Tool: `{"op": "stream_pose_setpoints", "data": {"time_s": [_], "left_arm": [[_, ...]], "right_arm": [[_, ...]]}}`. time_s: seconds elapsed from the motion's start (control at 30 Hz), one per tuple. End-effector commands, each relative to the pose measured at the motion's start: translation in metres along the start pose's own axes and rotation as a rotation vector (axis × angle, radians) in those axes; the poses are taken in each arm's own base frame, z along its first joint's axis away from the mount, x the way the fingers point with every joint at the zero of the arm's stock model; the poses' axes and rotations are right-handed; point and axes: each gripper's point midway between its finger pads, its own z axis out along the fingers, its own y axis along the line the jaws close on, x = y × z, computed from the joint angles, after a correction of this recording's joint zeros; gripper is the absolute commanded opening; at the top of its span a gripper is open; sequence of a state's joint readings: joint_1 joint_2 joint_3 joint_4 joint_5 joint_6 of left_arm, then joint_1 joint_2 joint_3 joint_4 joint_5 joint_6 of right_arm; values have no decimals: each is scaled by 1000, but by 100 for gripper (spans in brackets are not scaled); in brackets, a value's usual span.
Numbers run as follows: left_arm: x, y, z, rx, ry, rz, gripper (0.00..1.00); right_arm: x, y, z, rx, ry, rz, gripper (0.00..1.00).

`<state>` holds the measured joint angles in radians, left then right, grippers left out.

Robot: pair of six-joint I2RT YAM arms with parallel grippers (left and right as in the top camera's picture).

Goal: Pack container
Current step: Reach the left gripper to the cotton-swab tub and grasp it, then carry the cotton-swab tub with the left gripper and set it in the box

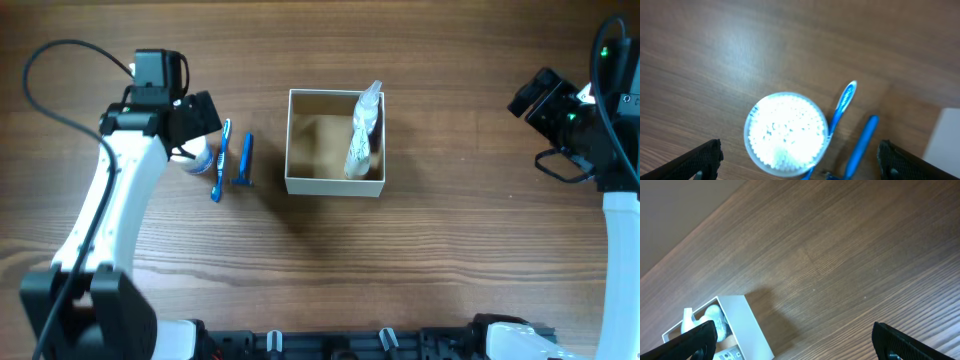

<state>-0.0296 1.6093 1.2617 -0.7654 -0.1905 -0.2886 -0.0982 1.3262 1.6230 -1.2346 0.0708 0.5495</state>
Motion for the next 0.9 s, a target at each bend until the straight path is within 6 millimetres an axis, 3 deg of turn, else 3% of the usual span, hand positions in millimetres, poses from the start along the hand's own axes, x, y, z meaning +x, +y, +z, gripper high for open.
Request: {"op": "stream_pose_setpoints", "data": {"time_s": [0.0,0.1,0.27,0.37,0.57,0.63,0.73,0.77,0.87], "left_arm": [[6,10,23,-39,64,8,100],[18,10,42,-58,121,20,100],[25,12,53,-79,153,27,100],[39,13,74,-101,214,40,99],[32,11,75,-91,185,38,71],[27,11,67,-83,163,33,62],[19,9,47,-63,124,28,68],[12,4,22,-26,85,27,72],[7,-19,-22,90,20,46,77]], "right_arm": [[-1,1,1,-6,4,3,100],[-1,1,1,-6,4,4,100],[-1,1,1,-6,4,4,100],[-1,1,1,-6,4,4,100],[-1,1,1,-6,4,3,100],[-1,1,1,-6,4,3,100],[-1,1,1,-6,4,4,100],[-1,1,1,-6,4,4,100],[-1,1,1,-6,4,3,100]]}}
